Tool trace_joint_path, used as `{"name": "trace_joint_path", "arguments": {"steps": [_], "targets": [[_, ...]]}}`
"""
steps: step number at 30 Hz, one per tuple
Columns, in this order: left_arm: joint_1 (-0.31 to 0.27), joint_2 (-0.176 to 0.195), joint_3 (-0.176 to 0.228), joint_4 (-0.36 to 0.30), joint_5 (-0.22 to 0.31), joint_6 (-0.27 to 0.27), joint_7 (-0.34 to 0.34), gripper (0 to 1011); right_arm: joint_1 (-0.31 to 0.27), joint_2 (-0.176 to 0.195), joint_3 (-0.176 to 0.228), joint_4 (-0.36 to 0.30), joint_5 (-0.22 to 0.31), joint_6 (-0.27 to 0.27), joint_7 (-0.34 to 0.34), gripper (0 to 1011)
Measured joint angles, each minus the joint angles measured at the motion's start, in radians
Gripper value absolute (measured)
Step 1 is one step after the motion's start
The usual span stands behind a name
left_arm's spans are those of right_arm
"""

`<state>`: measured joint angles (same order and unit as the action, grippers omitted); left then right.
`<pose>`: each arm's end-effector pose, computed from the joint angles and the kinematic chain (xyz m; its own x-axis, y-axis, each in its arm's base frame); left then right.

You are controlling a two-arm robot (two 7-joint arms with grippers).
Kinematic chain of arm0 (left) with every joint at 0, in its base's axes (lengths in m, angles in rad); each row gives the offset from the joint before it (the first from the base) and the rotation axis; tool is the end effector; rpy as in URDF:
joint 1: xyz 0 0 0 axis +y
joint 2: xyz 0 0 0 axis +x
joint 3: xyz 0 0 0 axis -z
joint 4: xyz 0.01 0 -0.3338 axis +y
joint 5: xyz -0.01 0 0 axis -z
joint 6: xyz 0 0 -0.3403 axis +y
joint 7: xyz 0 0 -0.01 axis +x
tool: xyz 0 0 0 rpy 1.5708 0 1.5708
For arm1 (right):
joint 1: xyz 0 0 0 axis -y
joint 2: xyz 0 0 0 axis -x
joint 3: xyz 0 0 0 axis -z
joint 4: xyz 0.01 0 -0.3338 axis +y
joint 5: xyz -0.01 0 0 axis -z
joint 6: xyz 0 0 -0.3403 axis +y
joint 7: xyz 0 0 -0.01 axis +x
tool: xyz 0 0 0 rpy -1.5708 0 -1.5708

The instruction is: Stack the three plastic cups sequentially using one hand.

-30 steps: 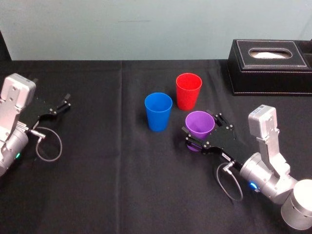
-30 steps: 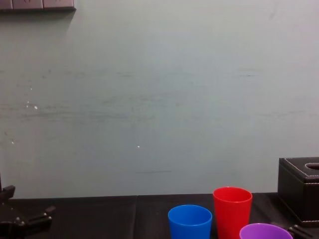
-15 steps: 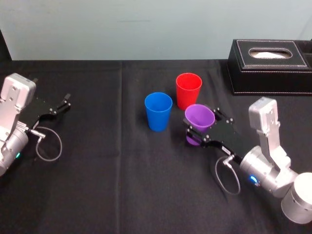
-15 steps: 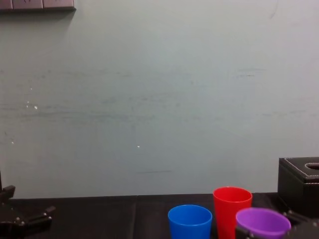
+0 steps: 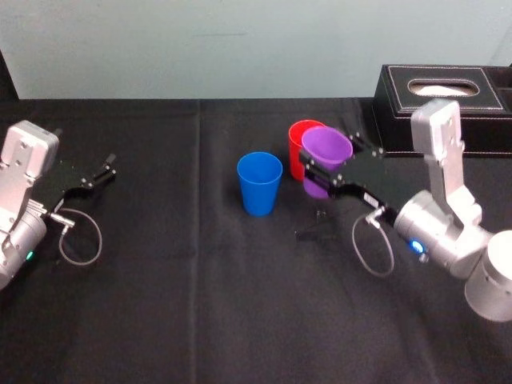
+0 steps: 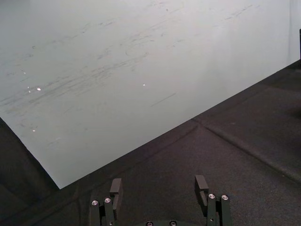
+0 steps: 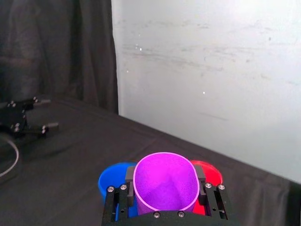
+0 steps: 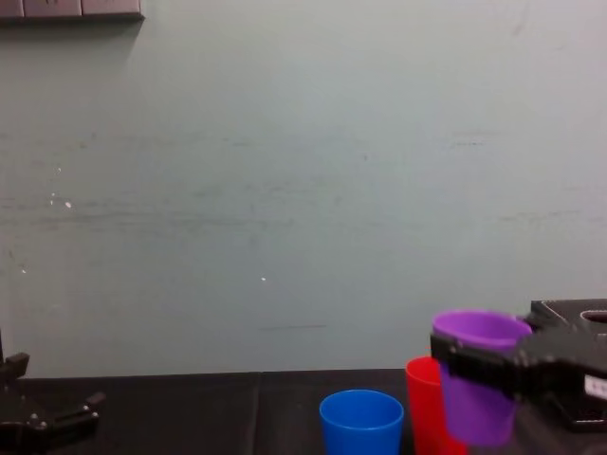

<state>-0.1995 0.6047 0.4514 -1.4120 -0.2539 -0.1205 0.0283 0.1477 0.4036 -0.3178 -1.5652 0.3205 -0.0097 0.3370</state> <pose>0.3950 0.0992 -0.3436 0.2923 0.8803 0.3737 -0.9553 0.2873 0.0703 0.3918 -0.0323 -0.3078 0.5831 -0.8051 0.1088 0.8107 0.5853 -0.0138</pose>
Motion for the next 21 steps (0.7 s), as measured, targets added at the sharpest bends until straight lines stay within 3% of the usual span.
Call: {"name": "trace_joint_path", "arguments": {"steps": [9, 21], "targets": [[0.0, 0.0, 0.0, 0.0, 0.0, 0.0, 0.0, 1005, 0.071, -0.025, 0.012, 0.01, 0.002, 0.078, 0.007, 730], [0.0, 0.0, 0.0, 0.0, 0.0, 0.0, 0.0, 1005, 0.17, -0.064, 0.007, 0.101, 0.001, 0.107, 0.007, 730]]}}
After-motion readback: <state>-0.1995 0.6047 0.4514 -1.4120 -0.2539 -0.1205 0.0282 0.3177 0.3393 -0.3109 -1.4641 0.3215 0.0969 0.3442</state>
